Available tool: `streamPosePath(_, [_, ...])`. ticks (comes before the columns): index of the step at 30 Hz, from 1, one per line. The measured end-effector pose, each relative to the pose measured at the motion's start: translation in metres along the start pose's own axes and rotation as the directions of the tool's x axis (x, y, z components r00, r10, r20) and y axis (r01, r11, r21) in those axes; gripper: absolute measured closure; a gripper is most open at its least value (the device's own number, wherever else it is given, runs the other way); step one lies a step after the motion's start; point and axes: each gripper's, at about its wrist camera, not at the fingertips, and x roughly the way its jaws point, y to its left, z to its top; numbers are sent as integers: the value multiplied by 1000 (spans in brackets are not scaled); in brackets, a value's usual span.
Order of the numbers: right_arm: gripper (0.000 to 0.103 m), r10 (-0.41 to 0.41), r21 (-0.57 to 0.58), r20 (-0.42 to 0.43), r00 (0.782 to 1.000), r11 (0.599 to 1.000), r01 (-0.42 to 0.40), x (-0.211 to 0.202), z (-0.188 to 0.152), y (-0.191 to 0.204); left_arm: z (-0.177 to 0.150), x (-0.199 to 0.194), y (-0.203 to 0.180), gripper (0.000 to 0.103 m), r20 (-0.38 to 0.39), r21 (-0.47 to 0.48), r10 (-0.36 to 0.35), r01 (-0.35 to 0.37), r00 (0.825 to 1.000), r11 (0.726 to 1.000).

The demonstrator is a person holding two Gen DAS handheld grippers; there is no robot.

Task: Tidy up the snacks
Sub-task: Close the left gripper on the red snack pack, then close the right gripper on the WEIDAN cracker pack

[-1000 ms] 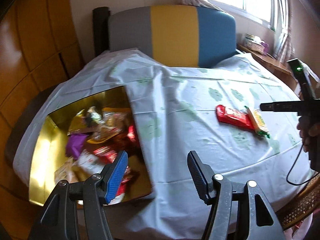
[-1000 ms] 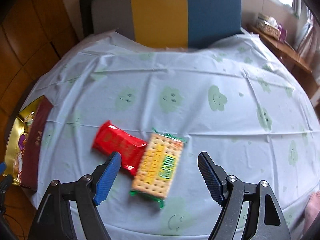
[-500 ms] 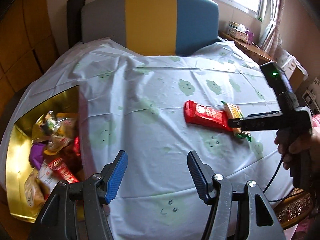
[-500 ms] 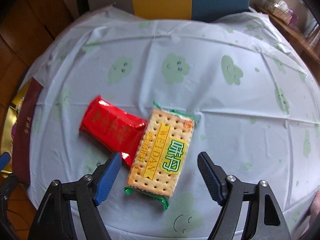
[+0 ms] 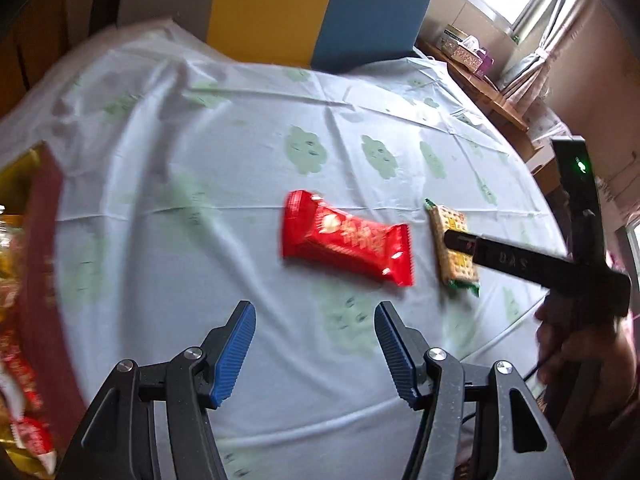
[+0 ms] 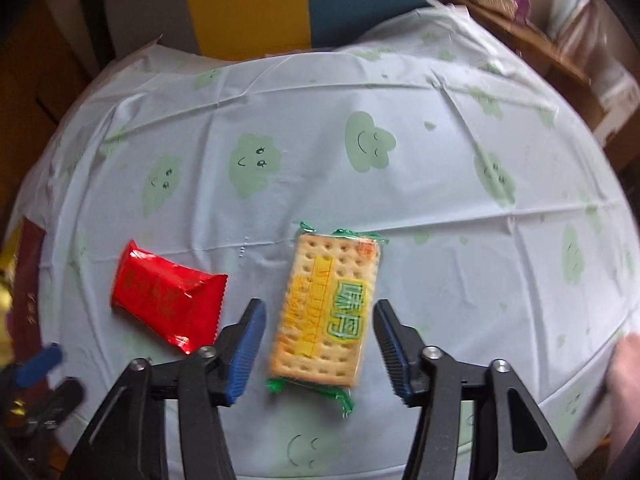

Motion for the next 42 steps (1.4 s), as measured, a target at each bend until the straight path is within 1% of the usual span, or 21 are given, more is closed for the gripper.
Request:
streamPosePath(1, [29,19,28,12,1000,999,-20,-3,1,-4,4,6,-3,40,-10,-7,-13,13,1000,1000])
streamPosePath(4, [29,51,85,55,997,995,-55,-13,3,-13,18,22,-11,40,-37,-23,-46,45,998,999])
streamPosePath(6, [29,67,122,78,995,990,-76,-18,3,-18,26,34,-15,40,-64,-29,-54,53,996,998])
streamPosePath(8, [29,86,153,99,991,983,-101,-23,4,-25,33,46,-16,40,-85,-50,-47,43,995,998])
streamPosePath(11, [29,109,177,118,987,976,-129,-28,8,-30,43,59,-14,40,-98,-98,-63,53,993,994])
streamPosePath(16, [28,134,196,142,981,967,-161,-32,9,-32,64,70,-14,39,-93,-113,-41,30,995,993])
streamPosePath(19, [28,134,205,152,979,965,-163,-34,9,-34,76,78,-22,37,-102,-63,-16,10,995,998])
streamPosePath(23, [26,131,223,152,980,961,-163,-33,11,-39,76,85,-40,36,-107,39,44,-40,993,998])
streamPosePath(27, [26,120,220,152,981,963,-152,-32,11,-39,69,89,-52,36,-82,105,125,-116,989,988])
streamPosePath(29, [26,113,223,147,983,964,-144,-30,11,-40,66,91,-55,36,-72,120,148,-139,986,983])
streamPosePath(33, [26,96,229,144,985,965,-127,-27,12,-42,61,95,-63,39,-58,190,201,-187,978,964])
streamPosePath(34, [26,88,226,141,986,967,-118,-26,13,-42,59,92,-63,44,-45,201,208,-195,977,960])
streamPosePath(35, [26,84,225,138,987,968,-114,-25,13,-42,58,91,-62,53,-39,194,198,-187,979,963])
streamPosePath(36, [26,83,221,132,988,969,-111,-23,13,-41,57,88,-59,54,-36,185,185,-175,982,967])
streamPosePath(38, [26,88,202,102,991,973,-107,-16,13,-38,53,81,-51,57,-35,172,180,-171,983,970])
streamPosePath(40, [26,89,181,71,994,978,-100,-9,12,-33,45,73,-42,58,-30,170,172,-164,985,972])
streamPosePath(42, [26,74,158,55,996,984,-82,-5,12,-28,35,62,-33,58,-13,175,177,-172,984,970])
